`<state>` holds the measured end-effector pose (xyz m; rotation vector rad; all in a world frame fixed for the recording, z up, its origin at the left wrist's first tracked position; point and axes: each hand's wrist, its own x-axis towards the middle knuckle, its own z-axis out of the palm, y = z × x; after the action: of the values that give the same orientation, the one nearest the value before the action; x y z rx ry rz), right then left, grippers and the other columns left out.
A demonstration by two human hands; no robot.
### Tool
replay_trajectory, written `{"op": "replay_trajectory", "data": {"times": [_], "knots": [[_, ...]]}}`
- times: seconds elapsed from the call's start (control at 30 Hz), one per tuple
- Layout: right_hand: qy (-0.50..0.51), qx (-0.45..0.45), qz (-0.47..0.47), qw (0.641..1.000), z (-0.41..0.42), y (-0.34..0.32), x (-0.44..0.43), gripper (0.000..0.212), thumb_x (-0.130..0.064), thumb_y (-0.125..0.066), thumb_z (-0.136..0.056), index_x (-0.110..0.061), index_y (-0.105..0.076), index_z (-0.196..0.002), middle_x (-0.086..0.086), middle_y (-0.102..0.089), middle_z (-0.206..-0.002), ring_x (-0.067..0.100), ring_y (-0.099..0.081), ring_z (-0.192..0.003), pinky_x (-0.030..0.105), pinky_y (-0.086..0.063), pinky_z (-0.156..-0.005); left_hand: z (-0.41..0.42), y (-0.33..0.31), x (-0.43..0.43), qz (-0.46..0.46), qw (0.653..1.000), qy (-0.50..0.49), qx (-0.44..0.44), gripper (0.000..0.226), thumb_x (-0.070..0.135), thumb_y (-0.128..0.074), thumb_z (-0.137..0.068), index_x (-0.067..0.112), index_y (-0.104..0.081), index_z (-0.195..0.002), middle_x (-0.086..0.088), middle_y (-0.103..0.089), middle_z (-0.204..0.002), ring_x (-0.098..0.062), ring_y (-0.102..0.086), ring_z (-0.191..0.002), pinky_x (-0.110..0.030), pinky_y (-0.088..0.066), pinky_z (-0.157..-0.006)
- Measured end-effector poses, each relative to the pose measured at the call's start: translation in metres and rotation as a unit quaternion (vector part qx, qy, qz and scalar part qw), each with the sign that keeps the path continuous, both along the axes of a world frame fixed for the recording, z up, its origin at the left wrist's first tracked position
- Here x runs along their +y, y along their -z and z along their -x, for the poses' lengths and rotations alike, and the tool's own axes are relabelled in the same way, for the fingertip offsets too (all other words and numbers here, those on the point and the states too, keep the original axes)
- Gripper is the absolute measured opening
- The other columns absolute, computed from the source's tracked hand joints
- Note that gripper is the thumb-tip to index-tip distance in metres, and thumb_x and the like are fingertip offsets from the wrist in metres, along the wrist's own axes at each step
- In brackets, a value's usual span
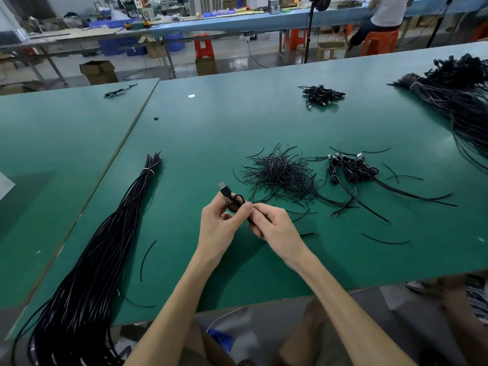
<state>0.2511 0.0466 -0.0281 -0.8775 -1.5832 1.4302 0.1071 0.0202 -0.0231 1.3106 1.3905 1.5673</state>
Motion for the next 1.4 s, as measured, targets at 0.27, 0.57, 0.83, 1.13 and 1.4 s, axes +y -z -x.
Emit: {"op": "replay_trajectory", "data": {"times": [0.27,0.57,0.83,1.13,1.4], "knots": [[-0.022,-0.017,-0.018,0.999,0.0,0.001,-0.001,0.022,-0.028,-0.054,-0.102,-0.015,-0.072,-0.106,-0.008,-0.048,-0.068,0.014,-0.039,-0.064,0.033,-0.033,-0.058,0.003,0.002,0.001,0.018,0.999,-0.008,-0.028,0.006,0.013,-0.076,-0.091,0.009,-0.072,-0.088,0.002,-0.073,-0.082,-0.01,-0.063,-0.075,-0.02,-0.051,-0.072],[0.017,-0.102,-0.067,0.992,0.003,-0.002,-0.006,0.021,-0.031,-0.058,-0.105,-0.016,-0.072,-0.106,0.009,-0.072,-0.086,0.033,-0.06,-0.075,0.047,-0.049,-0.068,0.013,0.0,-0.001,0.086,0.987,0.055,-0.123,0.016,0.027,-0.077,-0.08,0.015,-0.067,-0.081,-0.003,-0.051,-0.066,-0.014,-0.04,-0.054,-0.022,-0.033,-0.047],[0.021,-0.075,-0.059,0.995,0.001,-0.003,-0.006,0.018,-0.024,-0.057,-0.105,-0.013,-0.071,-0.1,-0.006,-0.055,-0.068,0.013,-0.039,-0.06,0.034,-0.032,-0.057,0.013,-0.001,-0.004,0.099,0.98,0.068,-0.159,0.012,0.015,-0.062,-0.086,0.019,-0.069,-0.077,-0.007,-0.067,-0.083,-0.015,-0.052,-0.061,-0.025,-0.043,-0.053],[0.01,-0.062,-0.044,0.997,0.001,-0.002,-0.006,0.017,-0.02,-0.056,-0.105,-0.016,-0.068,-0.094,-0.01,-0.052,-0.066,0.013,-0.04,-0.062,0.034,-0.034,-0.059,0.014,0.001,-0.003,0.083,0.976,0.1,-0.176,0.01,0.007,-0.054,-0.087,0.009,-0.064,-0.085,-0.005,-0.067,-0.083,-0.014,-0.052,-0.062,-0.025,-0.044,-0.053],[0.008,-0.058,-0.031,0.998,0.002,-0.002,-0.005,0.018,-0.021,-0.056,-0.104,-0.02,-0.067,-0.089,-0.015,-0.053,-0.062,0.011,-0.041,-0.061,0.034,-0.036,-0.061,0.016,0.003,-0.001,0.082,0.972,0.103,-0.196,0.016,0.006,-0.054,-0.084,0.003,-0.07,-0.084,-0.017,-0.069,-0.088,-0.019,-0.059,-0.067,-0.028,-0.05,-0.057]]}}
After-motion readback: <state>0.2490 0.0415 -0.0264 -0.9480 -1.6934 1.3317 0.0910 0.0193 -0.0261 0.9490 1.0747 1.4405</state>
